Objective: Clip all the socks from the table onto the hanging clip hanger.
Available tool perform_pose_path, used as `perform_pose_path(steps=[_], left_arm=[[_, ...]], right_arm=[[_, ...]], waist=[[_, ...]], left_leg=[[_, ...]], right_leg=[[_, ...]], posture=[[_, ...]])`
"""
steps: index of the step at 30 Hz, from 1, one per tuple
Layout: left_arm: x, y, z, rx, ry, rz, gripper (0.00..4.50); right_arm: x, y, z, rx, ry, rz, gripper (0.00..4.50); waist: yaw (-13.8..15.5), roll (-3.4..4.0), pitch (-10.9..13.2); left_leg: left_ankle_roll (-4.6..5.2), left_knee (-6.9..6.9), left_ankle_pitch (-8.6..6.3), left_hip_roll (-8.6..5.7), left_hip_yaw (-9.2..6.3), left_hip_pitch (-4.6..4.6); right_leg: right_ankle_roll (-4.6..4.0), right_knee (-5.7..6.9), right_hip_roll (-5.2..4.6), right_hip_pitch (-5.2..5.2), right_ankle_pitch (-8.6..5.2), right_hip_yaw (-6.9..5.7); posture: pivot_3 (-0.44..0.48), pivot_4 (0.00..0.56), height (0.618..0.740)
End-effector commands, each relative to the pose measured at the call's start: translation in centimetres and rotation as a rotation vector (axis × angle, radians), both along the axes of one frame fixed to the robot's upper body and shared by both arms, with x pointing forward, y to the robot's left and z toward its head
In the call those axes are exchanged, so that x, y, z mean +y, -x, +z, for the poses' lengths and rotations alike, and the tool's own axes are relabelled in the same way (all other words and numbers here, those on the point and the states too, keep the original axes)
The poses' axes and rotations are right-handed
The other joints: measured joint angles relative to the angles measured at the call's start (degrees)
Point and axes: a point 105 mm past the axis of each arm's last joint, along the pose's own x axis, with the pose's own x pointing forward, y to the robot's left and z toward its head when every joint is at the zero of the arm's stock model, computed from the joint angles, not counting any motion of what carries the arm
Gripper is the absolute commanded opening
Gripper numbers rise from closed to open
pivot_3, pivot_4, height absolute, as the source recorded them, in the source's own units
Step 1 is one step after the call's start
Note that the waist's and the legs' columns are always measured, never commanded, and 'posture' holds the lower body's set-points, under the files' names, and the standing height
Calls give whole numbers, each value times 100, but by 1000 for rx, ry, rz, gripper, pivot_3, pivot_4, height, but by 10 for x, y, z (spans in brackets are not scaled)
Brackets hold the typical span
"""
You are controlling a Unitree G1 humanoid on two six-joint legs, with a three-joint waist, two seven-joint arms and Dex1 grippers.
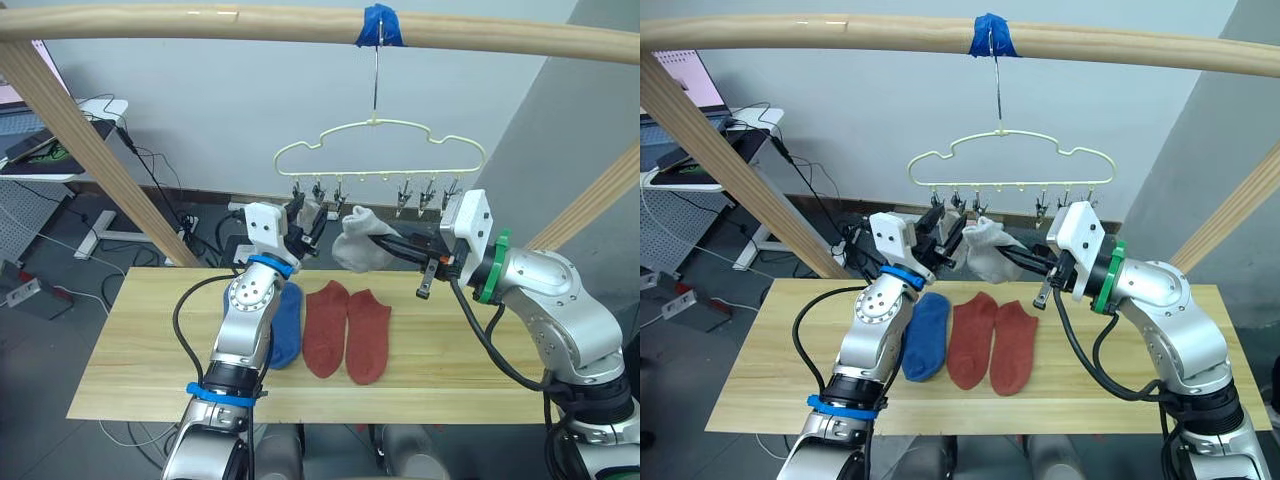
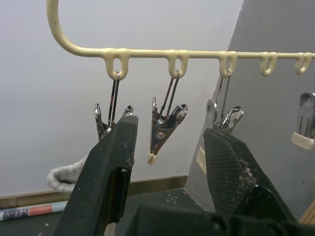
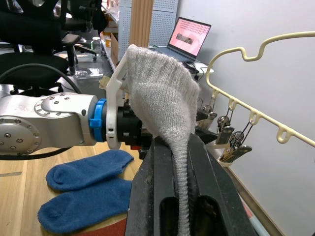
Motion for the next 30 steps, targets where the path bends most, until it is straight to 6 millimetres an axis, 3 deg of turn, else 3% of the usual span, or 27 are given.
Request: perform_pose_path(steps=[1, 30], left_arm=[[-2, -1, 15, -62, 11, -1, 2343], [2, -19, 23, -85, 14, 27, 2343]], right_arm=[[5, 7, 10, -44, -9, 29, 0], [1, 8, 7, -34, 5, 22, 0]], waist=[[0, 0, 0], [-19, 0, 0]], left_leg=[[0, 0, 0, 0, 0, 0], [0, 4, 0, 0, 0, 1]], right_leg=[[0, 0, 0, 0, 0, 0], [0, 6, 0, 0, 0, 0]], posture=[[-165, 205, 740], [-183, 214, 740]])
